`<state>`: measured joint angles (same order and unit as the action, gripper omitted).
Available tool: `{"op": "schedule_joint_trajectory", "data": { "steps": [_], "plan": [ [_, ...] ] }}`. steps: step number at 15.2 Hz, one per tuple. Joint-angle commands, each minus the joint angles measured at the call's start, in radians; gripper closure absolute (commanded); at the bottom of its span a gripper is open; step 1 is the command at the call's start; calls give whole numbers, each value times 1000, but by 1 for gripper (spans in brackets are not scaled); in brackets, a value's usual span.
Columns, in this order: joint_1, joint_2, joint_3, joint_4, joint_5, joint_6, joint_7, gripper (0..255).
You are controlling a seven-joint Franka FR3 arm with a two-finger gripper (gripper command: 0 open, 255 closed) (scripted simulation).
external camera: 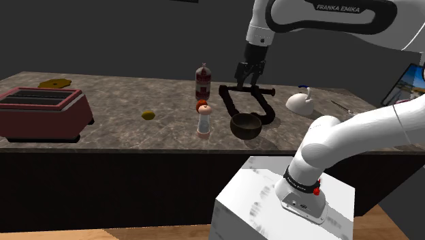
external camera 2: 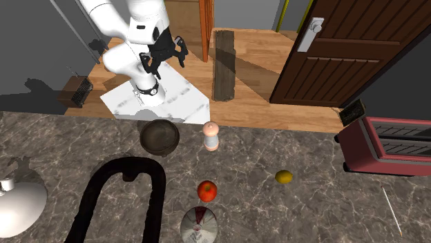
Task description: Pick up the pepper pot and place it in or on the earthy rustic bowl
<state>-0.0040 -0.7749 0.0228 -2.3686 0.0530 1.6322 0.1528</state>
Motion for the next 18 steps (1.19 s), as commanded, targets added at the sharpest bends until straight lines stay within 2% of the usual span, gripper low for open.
{"op": "schedule_joint_trajectory", "data": {
  "steps": [1,10,18],
  "plan": [
    [0,0,0,0,0,0,0,0],
    [-22,317,98,43,-55,234,113,0],
    [-47,638,162,177,-169,369,247,0]
  ]
}}
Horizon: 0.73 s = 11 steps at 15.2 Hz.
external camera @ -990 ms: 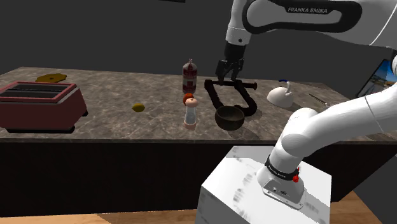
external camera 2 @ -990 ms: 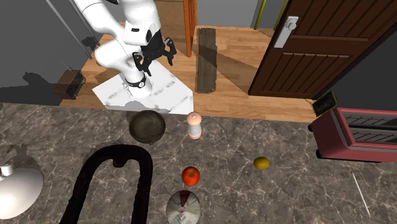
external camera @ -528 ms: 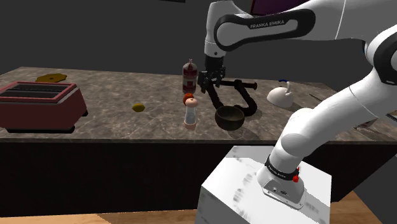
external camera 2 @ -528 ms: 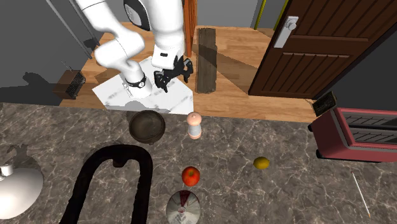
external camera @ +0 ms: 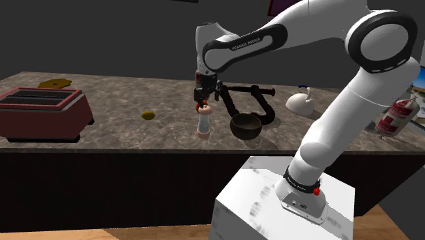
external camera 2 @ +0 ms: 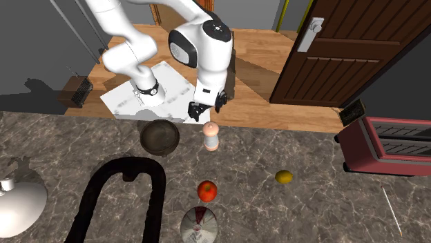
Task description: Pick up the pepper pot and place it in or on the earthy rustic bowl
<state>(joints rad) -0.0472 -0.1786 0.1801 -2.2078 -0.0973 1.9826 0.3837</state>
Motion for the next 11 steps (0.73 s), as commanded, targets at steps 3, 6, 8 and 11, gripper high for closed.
{"op": "schedule_joint_trajectory", "data": {
  "steps": [3,6,8,11],
  "plan": [
    [-5,74,5,10,-33,52,30,0],
    [-8,87,3,-17,-39,92,33,0],
    [-10,97,2,-34,-44,119,36,0],
    [-10,100,2,-39,-45,127,37,0]
  ]
}}
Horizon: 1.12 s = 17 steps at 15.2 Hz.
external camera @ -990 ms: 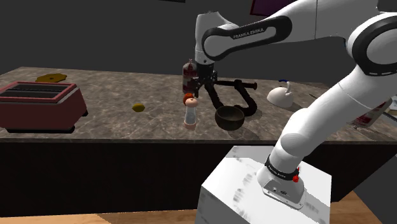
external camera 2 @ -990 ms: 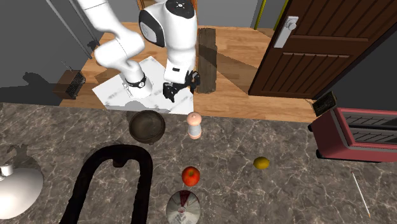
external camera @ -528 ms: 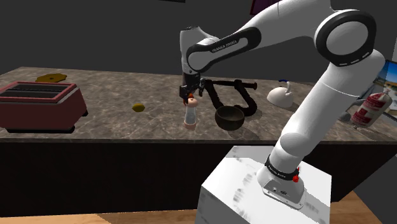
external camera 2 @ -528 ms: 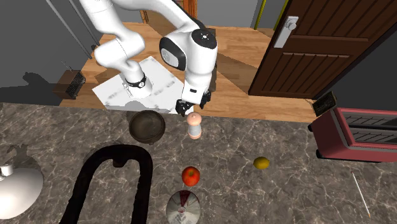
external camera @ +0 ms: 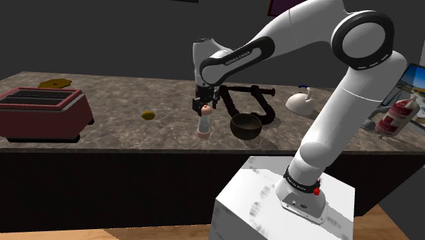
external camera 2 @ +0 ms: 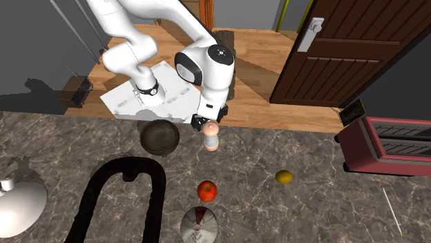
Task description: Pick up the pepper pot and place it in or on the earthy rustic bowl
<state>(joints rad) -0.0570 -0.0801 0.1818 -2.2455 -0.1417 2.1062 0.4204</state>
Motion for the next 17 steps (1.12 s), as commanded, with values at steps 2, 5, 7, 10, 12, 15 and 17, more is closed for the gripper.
{"op": "schedule_joint_trajectory", "data": {
  "steps": [2,5,7,10,12,15,17],
  "plan": [
    [0,2,0,-1,-1,3,0,0],
    [0,2,0,-1,-1,3,0,0],
    [0,2,0,-1,-1,3,0,255],
    [0,2,0,-1,-1,3,0,255],
    [0,2,0,-1,-1,3,0,255],
    [0,2,0,-1,-1,3,0,255],
    [0,-11,0,14,4,-23,-5,255]
  ]
}}
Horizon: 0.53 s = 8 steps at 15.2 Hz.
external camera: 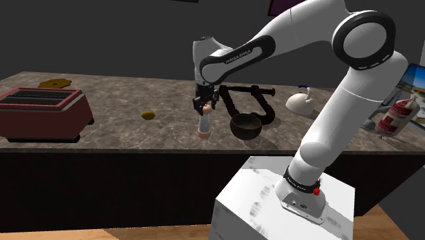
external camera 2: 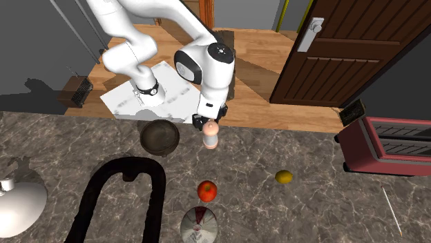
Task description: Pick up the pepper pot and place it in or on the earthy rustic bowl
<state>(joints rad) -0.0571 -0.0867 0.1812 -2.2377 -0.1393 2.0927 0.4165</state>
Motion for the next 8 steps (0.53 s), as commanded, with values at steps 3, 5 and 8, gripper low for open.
{"op": "schedule_joint_trajectory", "data": {
  "steps": [3,5,8],
  "plan": [
    [1,-21,0,29,8,-49,-10,255],
    [1,-31,-1,46,12,-76,-15,255],
    [2,-44,-1,73,16,-115,-22,255]
  ]
}}
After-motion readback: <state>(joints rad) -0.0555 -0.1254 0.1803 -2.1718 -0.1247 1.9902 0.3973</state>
